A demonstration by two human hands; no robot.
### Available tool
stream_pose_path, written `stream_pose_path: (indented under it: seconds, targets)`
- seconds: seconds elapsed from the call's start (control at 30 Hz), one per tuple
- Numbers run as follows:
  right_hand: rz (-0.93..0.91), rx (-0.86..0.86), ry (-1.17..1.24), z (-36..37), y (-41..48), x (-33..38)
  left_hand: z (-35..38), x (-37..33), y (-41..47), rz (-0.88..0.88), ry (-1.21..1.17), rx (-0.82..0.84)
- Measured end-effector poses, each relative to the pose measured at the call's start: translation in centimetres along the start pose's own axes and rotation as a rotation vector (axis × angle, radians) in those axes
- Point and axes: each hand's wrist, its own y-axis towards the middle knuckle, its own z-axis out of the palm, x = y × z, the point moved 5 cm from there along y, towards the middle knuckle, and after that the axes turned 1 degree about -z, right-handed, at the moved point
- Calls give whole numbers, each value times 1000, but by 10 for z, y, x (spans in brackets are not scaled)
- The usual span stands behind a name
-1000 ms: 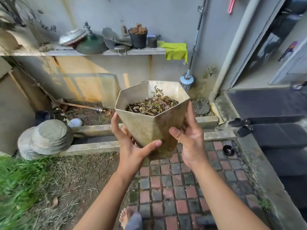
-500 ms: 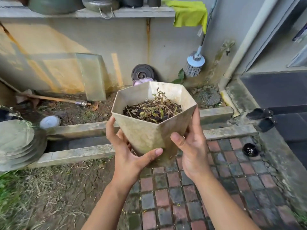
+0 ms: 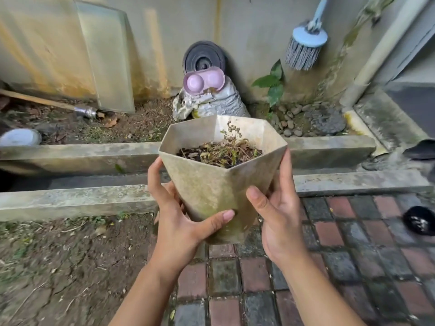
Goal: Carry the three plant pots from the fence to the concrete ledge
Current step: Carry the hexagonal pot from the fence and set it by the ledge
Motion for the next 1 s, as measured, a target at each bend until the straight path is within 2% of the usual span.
stream_pose_path:
  seconds: [0.23, 0.4, 0.6, 0.73, 1.0]
  targets:
    - [-109, 12, 1, -52, -17, -130, 11, 151, -6, 52, -23, -11]
    - [-116, 4, -37, -75, -22, -204, 8, 224, -5, 26, 24, -15]
    - [-21, 139, -212, -87, -22, -234, 4, 251, -1, -12, 59, 72]
    - [-11, 124, -183, -96, -26, -250, 5, 268, -1, -64, 86, 98]
    - [138, 93, -93, -117, -35, -272, 5, 296, -8, -74, 158, 120]
